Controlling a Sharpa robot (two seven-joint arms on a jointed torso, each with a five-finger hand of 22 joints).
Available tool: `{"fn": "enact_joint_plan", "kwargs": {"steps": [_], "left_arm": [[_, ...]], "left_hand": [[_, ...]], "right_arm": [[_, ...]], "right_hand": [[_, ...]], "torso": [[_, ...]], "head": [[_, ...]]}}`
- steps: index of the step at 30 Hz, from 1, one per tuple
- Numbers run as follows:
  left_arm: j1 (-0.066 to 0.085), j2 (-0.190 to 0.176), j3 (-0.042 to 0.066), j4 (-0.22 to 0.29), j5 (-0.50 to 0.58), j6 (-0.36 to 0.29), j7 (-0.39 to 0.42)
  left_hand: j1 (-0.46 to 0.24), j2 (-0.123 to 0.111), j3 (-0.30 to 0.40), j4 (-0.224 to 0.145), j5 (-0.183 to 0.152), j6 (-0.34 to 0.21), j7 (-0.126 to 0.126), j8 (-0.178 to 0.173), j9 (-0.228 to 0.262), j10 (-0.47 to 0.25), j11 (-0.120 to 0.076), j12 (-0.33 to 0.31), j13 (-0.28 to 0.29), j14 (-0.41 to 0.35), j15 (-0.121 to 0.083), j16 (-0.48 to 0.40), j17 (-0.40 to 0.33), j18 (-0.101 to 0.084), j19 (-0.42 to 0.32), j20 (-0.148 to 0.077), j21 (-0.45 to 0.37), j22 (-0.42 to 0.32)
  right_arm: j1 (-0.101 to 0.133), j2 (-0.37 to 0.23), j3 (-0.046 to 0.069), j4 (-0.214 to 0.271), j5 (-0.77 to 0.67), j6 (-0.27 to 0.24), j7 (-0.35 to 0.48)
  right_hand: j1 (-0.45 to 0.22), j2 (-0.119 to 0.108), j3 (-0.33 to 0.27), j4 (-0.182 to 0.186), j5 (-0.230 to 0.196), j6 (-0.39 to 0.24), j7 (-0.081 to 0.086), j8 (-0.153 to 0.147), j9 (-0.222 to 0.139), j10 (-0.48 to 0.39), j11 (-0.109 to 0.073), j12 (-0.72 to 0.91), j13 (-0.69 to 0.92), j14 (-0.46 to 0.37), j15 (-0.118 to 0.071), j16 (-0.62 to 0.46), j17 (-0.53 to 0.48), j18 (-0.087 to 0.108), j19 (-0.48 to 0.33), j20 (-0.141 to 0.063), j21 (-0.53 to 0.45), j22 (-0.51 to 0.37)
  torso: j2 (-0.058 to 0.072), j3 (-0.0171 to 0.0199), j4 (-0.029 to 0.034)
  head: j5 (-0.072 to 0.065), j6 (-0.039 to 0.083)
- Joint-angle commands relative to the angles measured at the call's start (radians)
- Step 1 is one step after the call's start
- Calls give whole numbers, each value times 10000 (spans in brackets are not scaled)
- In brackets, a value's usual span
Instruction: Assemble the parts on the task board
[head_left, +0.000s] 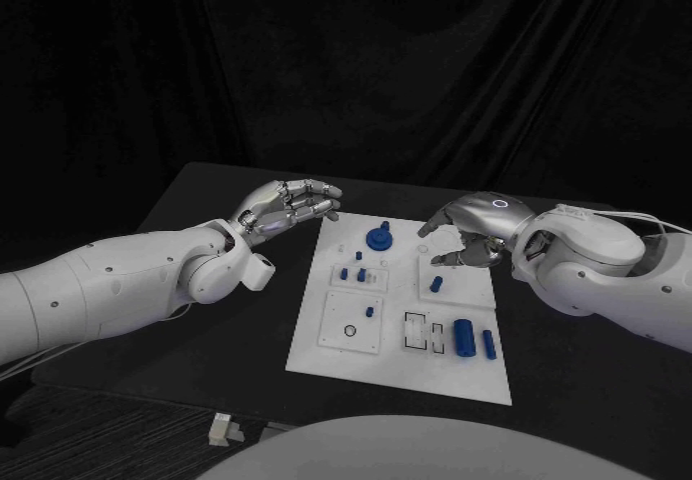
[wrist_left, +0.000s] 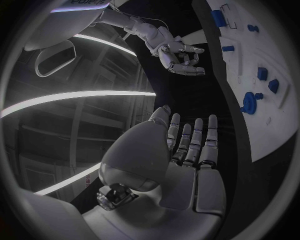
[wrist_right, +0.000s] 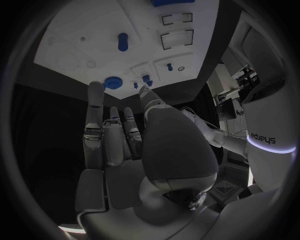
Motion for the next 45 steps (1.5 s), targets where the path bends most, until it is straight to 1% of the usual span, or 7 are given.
{"fn": "enact_joint_plan", "kwargs": {"steps": [1, 5, 13, 23, 31, 35, 45], "left_arm": [[-12, -10, 12, 28, 18, 0, 479], [-14, -6, 12, 13, 18, 15, 475], [-23, -55, 11, 53, 18, 46, 440], [-36, -43, 11, 51, 18, 90, 421], [-46, -31, 11, 57, 18, 131, 382], [-48, -50, 11, 64, 18, 141, 368], [-60, -22, 11, 44, 18, 184, 350]], "left_hand": [[91, -22, 32, -15, 54, -78, 19, 55, 3, -26, 40, -1, -11, 76, -17, -68, 10, 82, 42, 11, 44, -8], [108, -7, 58, -38, 84, -85, 22, 51, -1, -29, 40, -3, -21, 83, -11, -78, 10, 90, 49, 20, 40, -20], [119, 13, 85, -58, 114, -88, 24, 48, -5, -32, 42, -6, -30, 92, -4, -88, 11, 97, 56, 29, 37, -32], [122, 19, 95, -66, 123, -89, 26, 47, -6, -33, 43, -8, -35, 98, 4, -90, 11, 99, 60, 34, 37, -37], [136, 42, 132, -93, 158, -95, 29, 42, -11, -37, 52, -12, -48, 113, 22, -101, 13, 105, 68, 49, 34, -52], [136, 42, 132, -93, 158, -95, 29, 42, -11, -37, 52, -12, -48, 113, 22, -101, 13, 105, 68, 49, 34, -52], [139, 48, 143, -102, 173, -94, 31, 42, -13, -38, 55, -14, -52, 117, 25, -104, 13, 107, 70, 54, 33, -57]], "right_arm": [[-20, -86, -9, -89, 496, 641, -492], [-208, -160, -16, -250, 531, 650, -465], [-565, -157, -19, -464, 549, 573, -309], [-749, -33, -20, -636, 552, 746, -212], [-1017, 205, -19, -935, 552, 773, -121], [-1161, 360, -18, -1111, 552, 696, 2], [-1376, 698, -17, -1469, 552, 612, 221]], "right_hand": [[157, -147, -37, 210, -69, -85, -99, -48, -18, -96, -2, -54, -107, 274, 70, 16, 22, 91, 89, -5, -24, -43], [353, -255, -105, 504, -159, -145, -131, -53, -26, -118, -3, -55, -228, 285, 62, 32, 35, 92, 116, -16, -21, -96], [523, -302, -205, 803, -372, -201, 112, -23, -18, 134, -38, 105, -356, 315, 90, 78, 78, 82, 169, -8, -14, -177], [780, -123, -132, 691, -362, -130, 256, -15, -20, 673, -84, 317, -419, 340, 233, 126, 117, 56, 218, 84, -4, -229], [1036, 133, -64, 390, 200, 430, 386, 154, 48, 1017, -67, 300, -579, 327, 272, 130, 99, 65, 213, 128, 4, -259], [1181, 265, -6, 133, 642, 712, 365, 206, 72, 1094, -38, 240, -661, 307, 295, 109, 60, 59, 192, 139, 12, -248], [1185, 398, 40, -57, 774, 1033, 276, 223, 87, 1561, -124, 354, -650, 320, 235, 150, 100, 80, 183, 106, 36, -206]], "torso": [[19, 25, -28], [7, 31, 30], [11, 23, 8], [4, 4, 5], [1, 12, 17], [-7, 17, 14], [0, 9, 20]], "head": [[14, 0], [-5, 0], [26, 0], [59, 0], [57, 0], [11, 0], [-35, 0]]}}
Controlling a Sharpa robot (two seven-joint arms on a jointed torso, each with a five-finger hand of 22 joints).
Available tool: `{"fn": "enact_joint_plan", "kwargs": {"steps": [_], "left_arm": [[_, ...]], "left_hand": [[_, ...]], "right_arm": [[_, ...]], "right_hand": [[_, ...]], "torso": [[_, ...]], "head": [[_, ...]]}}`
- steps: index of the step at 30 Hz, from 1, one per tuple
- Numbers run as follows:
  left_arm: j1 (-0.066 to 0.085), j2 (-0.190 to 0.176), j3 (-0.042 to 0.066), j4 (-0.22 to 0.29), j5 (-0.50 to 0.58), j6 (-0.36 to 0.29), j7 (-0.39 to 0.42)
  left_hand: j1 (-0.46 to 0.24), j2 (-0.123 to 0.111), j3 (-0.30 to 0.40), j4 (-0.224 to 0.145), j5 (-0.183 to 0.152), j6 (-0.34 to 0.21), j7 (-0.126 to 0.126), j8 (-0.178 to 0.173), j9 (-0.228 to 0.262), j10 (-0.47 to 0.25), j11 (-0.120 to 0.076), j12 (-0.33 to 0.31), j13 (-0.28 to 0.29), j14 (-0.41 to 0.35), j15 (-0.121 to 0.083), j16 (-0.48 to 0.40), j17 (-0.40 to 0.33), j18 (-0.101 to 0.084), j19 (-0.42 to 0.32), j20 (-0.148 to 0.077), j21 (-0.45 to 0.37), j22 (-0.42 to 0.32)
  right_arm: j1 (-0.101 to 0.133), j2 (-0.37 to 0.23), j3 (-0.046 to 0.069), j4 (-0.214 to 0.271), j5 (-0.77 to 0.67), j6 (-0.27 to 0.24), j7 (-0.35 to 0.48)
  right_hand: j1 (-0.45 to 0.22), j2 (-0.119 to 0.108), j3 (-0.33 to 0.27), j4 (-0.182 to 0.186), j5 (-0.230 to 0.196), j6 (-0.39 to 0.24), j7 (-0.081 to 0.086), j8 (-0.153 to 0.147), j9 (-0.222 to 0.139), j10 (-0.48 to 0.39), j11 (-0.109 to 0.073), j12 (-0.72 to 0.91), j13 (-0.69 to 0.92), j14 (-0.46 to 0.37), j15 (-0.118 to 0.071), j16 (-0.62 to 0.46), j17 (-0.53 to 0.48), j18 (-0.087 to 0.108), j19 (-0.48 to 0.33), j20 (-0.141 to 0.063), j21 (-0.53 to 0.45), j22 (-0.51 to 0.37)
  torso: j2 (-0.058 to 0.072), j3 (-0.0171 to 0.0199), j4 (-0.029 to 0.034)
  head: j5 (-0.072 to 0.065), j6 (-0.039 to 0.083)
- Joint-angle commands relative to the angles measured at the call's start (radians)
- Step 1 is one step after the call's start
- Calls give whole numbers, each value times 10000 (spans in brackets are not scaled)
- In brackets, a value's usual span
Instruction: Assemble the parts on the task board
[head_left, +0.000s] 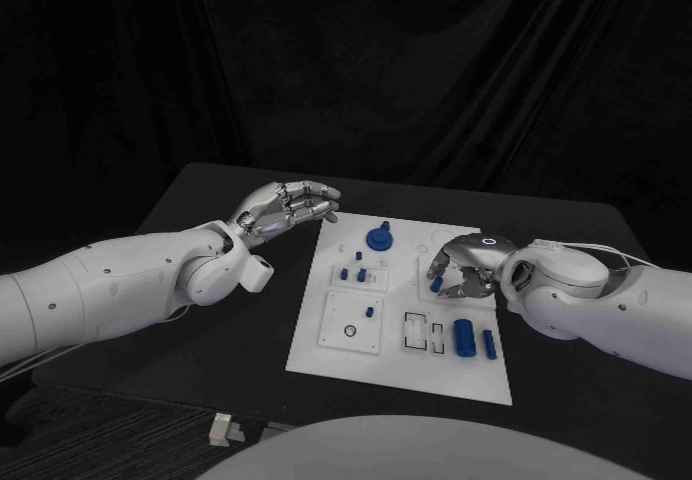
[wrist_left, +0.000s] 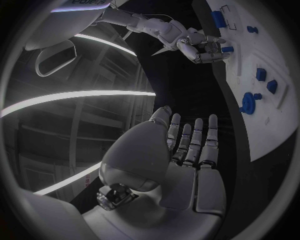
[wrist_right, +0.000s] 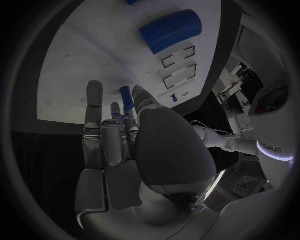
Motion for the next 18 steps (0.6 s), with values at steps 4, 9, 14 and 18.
{"fn": "enact_joint_plan", "kwargs": {"steps": [4, 9, 14, 18], "left_arm": [[-28, 53, 11, 0, 21, 163, 335], [-35, 66, 11, -9, 21, 183, 320], [-39, 62, 11, -10, 21, 198, 301], [-42, 66, 11, -12, 21, 212, 282]], "left_hand": [[105, 16, 62, -18, 82, -58, -4, 44, -15, -38, 62, -15, -14, 86, -4, -71, 17, 110, 38, 25, 32, -20], [109, 25, 77, -29, 92, -57, -3, 43, -16, -38, 69, -16, -19, 90, 2, -76, 17, 111, 40, 31, 31, -25], [113, 29, 89, -39, 98, -56, -3, 43, -17, -37, 77, -17, -22, 94, 7, -79, 18, 112, 42, 36, 31, -29], [118, 34, 101, -50, 103, -53, -1, 44, -18, -34, 86, -16, -26, 99, 14, -82, 18, 113, 43, 42, 30, -34]], "right_arm": [[-81, 132, 8, -149, -21, -112, 243], [-97, 179, 8, -191, -21, -155, 294], [-102, 195, 8, -208, -21, -180, 312], [-104, 201, 8, -214, -21, -201, 308]], "right_hand": [[36, 128, 53, -125, 116, 162, -4, 26, -3, 427, -66, 136, 22, 366, -53, 111, 152, 89, -3, -6, 54, 41], [51, 172, 139, -167, 156, 356, 46, 51, 16, 713, -125, 132, 11, 387, -104, 137, 181, 90, 18, -52, 69, 73], [224, 182, 458, -258, 528, 706, 144, 97, 64, 1305, -254, 17, -30, 397, -220, 131, 173, 92, 20, -152, 90, 153], [431, 156, 801, -378, 748, 938, 219, 117, 92, 1652, -333, -175, -57, 411, -292, 137, 184, 88, 12, -233, 126, 256]], "torso": [[3, -6, 0], [-8, -4, 13], [-6, -6, -1], [-10, -9, -2]], "head": [[-11, 0], [-2, 0], [22, 0], [28, 0]]}}
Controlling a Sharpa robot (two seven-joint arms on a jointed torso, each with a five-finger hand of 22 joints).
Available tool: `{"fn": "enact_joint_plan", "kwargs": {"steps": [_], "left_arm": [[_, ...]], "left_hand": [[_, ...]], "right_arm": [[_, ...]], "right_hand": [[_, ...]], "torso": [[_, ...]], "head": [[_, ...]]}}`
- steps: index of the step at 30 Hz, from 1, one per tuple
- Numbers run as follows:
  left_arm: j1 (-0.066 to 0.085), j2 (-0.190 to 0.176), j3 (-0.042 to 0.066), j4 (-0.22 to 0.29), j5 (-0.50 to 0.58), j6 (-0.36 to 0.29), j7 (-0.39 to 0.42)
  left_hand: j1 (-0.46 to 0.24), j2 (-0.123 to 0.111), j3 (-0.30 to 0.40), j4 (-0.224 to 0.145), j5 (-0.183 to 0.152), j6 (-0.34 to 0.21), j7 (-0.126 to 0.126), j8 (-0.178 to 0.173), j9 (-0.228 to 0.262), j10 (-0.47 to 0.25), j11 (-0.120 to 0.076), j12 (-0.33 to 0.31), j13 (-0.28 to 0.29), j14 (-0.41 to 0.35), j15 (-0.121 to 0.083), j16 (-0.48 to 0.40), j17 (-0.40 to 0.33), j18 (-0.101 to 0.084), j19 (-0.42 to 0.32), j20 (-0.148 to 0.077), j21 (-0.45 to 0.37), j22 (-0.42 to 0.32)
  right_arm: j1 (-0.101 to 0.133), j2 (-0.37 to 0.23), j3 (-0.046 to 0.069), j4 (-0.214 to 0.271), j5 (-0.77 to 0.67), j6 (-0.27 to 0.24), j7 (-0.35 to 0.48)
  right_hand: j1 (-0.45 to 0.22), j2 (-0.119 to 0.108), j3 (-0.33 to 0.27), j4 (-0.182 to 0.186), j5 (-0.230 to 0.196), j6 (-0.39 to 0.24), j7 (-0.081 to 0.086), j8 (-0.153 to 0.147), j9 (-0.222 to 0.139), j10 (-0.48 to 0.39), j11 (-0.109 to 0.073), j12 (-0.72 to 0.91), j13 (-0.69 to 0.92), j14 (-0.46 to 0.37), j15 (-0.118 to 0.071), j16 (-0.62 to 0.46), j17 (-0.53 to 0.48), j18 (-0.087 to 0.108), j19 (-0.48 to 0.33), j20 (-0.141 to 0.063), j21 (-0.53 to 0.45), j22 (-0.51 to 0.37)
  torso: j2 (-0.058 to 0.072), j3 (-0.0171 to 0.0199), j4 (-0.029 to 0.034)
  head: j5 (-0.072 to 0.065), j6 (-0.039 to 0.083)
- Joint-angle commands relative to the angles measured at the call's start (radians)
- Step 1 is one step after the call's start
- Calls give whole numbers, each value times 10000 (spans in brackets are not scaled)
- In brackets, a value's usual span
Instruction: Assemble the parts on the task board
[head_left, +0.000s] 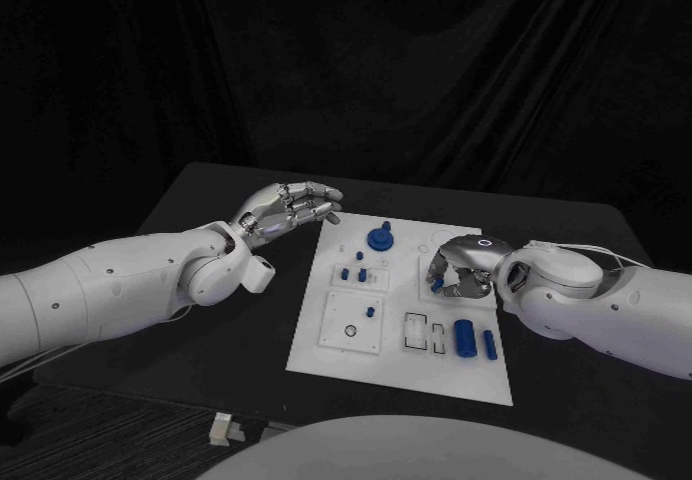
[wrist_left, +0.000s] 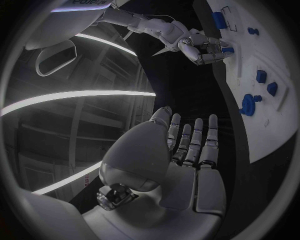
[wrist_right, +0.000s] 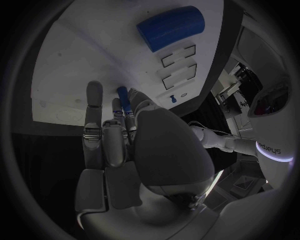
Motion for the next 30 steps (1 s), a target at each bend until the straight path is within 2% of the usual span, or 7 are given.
{"fn": "enact_joint_plan", "kwargs": {"steps": [1, 12, 19, 24, 27, 30], "left_arm": [[-16, 24, 11, 9, 22, 150, 278], [-26, 38, 11, -53, 22, 177, 247], [-28, 44, 11, -94, 22, 198, 207], [-30, 62, 11, -106, 22, 216, 172], [-30, 78, 11, -114, 22, 227, 152], [-30, 83, 11, -119, 22, 234, 139]], "left_hand": [[82, -4, 67, -17, 61, -52, 4, 46, -10, 5, 54, -16, -19, 65, -19, -44, 11, 114, 45, 46, 30, -16], [96, 2, 108, -60, 102, -50, 16, 44, -15, 12, 76, -18, -32, 84, 2, -53, 13, 117, 52, 64, 30, -30], [99, 1, 123, -78, 122, -50, 22, 43, -18, 14, 77, -19, -37, 91, 8, -57, 13, 119, 55, 70, 30, -36], [103, 8, 155, -107, 166, -47, 28, 42, -21, 19, 81, -21, -47, 111, 26, -60, 16, 121, 62, 82, 31, -46], [102, 15, 170, -117, 178, -45, 32, 41, -23, 23, 81, -21, -51, 127, 36, -58, 18, 122, 66, 88, 33, -50], [101, 17, 174, -119, 183, -44, 32, 41, -23, 25, 82, -21, -52, 131, 37, -57, 19, 122, 67, 89, 33, -51]], "right_arm": [[-27, 4, 4, -9, -27, -153, 62], [-28, -5, 5, 1, -82, -396, 55], [-26, -80, 5, 65, -399, -756, 125], [-3, -285, 8, 318, -470, -1016, 143], [85, -443, 9, 544, -485, -1186, 151], [240, -602, 10, 803, -493, -1341, 153]], "right_hand": [[150, -2, 180, -72, 98, 116, 10, 26, 15, 223, -28, -92, -9, 391, -121, 64, 195, 84, -11, -89, 57, 64], [283, -190, 737, -331, 444, 510, 126, 39, 74, 758, -99, -466, -2, 384, -195, 11, 138, 66, -84, -200, 163, 385], [299, -205, 869, -426, 417, 632, 163, 43, 104, 966, -95, -523, 14, 358, -199, -54, 62, 54, -145, -217, 196, 495], [301, -191, 934, -479, 338, 748, 146, 65, 132, 1122, -119, -552, 22, 363, -211, -53, 67, 53, -167, -228, 225, 535], [278, -177, 959, -500, 267, 868, 110, 102, 166, 1223, -150, -583, 24, 365, -232, -59, 62, 57, -181, -239, 245, 544], [244, -178, 963, -512, 214, 963, 81, 130, 198, 1307, -178, -612, 24, 371, -250, -54, 71, 60, -189, -249, 262, 545]], "torso": [[-1, -6, -6], [2, -2, -1], [1, -5, -9], [-9, -11, 12], [-6, -6, 22], [-5, -7, -2]], "head": [[11, 0], [21, 0], [29, 0], [39, 0], [45, 0], [72, 0]]}}
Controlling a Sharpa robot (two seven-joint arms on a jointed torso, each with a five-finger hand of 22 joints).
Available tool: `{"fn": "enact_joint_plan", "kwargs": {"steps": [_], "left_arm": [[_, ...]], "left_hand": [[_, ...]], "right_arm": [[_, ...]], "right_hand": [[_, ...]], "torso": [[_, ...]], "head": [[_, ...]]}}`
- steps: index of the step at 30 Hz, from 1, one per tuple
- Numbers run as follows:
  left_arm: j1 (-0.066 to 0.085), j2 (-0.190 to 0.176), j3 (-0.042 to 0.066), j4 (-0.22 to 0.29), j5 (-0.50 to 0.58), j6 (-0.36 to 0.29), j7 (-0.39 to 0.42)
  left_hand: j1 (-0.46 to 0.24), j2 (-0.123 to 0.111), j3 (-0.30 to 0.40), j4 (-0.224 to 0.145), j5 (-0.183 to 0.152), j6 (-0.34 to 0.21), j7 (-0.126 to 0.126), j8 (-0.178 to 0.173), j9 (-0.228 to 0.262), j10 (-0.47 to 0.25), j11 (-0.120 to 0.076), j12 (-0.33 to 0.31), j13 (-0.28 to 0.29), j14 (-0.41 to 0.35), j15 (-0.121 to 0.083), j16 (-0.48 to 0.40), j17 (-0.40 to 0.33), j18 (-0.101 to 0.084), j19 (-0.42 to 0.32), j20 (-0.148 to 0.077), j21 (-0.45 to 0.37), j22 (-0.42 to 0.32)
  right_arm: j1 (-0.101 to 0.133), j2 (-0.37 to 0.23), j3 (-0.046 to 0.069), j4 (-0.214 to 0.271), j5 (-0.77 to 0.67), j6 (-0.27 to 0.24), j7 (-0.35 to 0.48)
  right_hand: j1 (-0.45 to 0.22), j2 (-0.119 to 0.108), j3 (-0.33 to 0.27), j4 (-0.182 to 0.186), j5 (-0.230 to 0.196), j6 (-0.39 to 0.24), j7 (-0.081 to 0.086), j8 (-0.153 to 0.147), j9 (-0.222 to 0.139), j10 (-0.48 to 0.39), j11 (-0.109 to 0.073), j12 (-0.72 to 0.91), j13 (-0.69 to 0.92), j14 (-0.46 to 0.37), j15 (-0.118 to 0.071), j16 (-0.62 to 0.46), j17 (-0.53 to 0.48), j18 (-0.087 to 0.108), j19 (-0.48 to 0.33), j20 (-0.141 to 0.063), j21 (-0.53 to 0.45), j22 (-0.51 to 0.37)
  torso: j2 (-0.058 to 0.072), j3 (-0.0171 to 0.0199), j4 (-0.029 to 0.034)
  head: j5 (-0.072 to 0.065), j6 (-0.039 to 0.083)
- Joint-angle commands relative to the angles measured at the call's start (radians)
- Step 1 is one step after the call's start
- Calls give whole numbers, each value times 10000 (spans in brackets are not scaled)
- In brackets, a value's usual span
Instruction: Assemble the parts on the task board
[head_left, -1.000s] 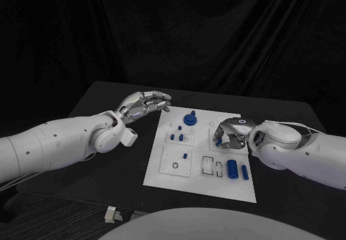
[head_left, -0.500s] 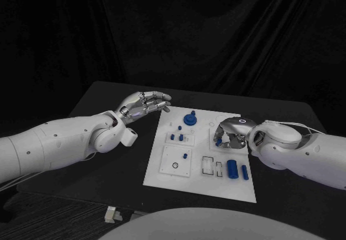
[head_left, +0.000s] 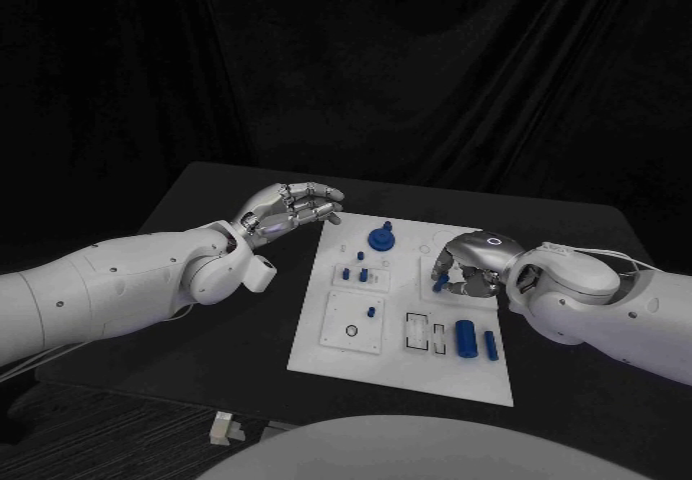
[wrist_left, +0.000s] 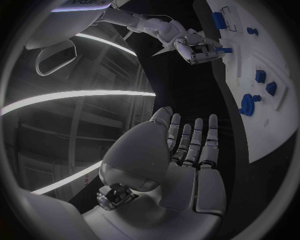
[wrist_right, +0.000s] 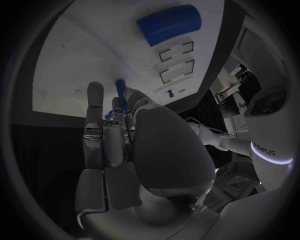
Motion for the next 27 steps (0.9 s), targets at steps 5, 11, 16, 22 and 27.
{"fn": "enact_joint_plan", "kwargs": {"steps": [5, 11, 16, 22, 27], "left_arm": [[-13, 45, 11, -10, 23, 148, 125], [-14, 108, 11, -60, 23, 131, 223], [-16, 157, 11, -86, 23, 145, 242], [-24, 213, 11, -130, 23, 160, 224], [-28, 269, 11, -160, 23, 158, 227]], "left_hand": [[96, 26, 80, -16, 56, -40, 36, 43, -17, 4, 60, -20, -13, 109, 8, -58, 13, 123, 35, 59, 34, -14], [54, 18, 142, -69, 119, 48, 78, 81, -15, 154, 78, 36, -22, 178, -36, -62, 21, 155, 62, 59, 42, -40], [50, 16, 147, -73, 124, 54, 80, 84, -16, 166, 75, 39, -24, 185, -40, -62, 22, 158, 66, 58, 43, -42], [45, 16, 150, -75, 132, 54, 83, 83, -17, 170, 75, 39, -26, 186, -43, -65, 22, 160, 67, 58, 43, -44], [33, 23, 158, -73, 142, 48, 91, 78, -21, 172, 72, 36, -31, 183, -49, -72, 20, 163, 67, 58, 41, -48]], "right_arm": [[485, -416, 13, 773, -191, -753, -9], [753, -638, 11, 1639, -192, -290, 124], [795, -399, 3, 2148, -514, 230, 228], [785, 404, -2, 2192, -1439, 463, 233], [690, 1188, -2, 1834, -1741, 627, 218]], "right_hand": [[-53, 8, 55, 7, -77, 83, -5, 45, 27, 387, -276, -48, 11, 355, -83, -55, 71, 63, -32, -23, 75, 248], [-40, 23, 91, -21, -131, 42, -4, -4, 27, 402, -277, -119, 1, 347, -91, -78, 45, 62, -49, -31, 103, 250], [-28, 26, 123, -42, -128, -26, 16, -64, 12, 396, -261, -180, -6, 345, -83, -79, 47, 46, -56, -32, 206, 268], [-36, 9, 122, -57, -179, 1, 9, -64, 19, 430, -267, -200, -1, 353, -81, -60, 73, 39, -56, -32, 254, 276], [-40, -4, 118, -64, -196, 7, 7, -65, 21, 438, -268, -209, 0, 355, -83, -57, 77, 37, -55, -32, 275, 279]], "torso": [[7, -2, -5], [4, -4, -4], [27, 15, 2], [6, 10, 15], [18, 8, 54]], "head": [[31, 0], [67, 0], [100, 0], [127, 0], [98, 0]]}}
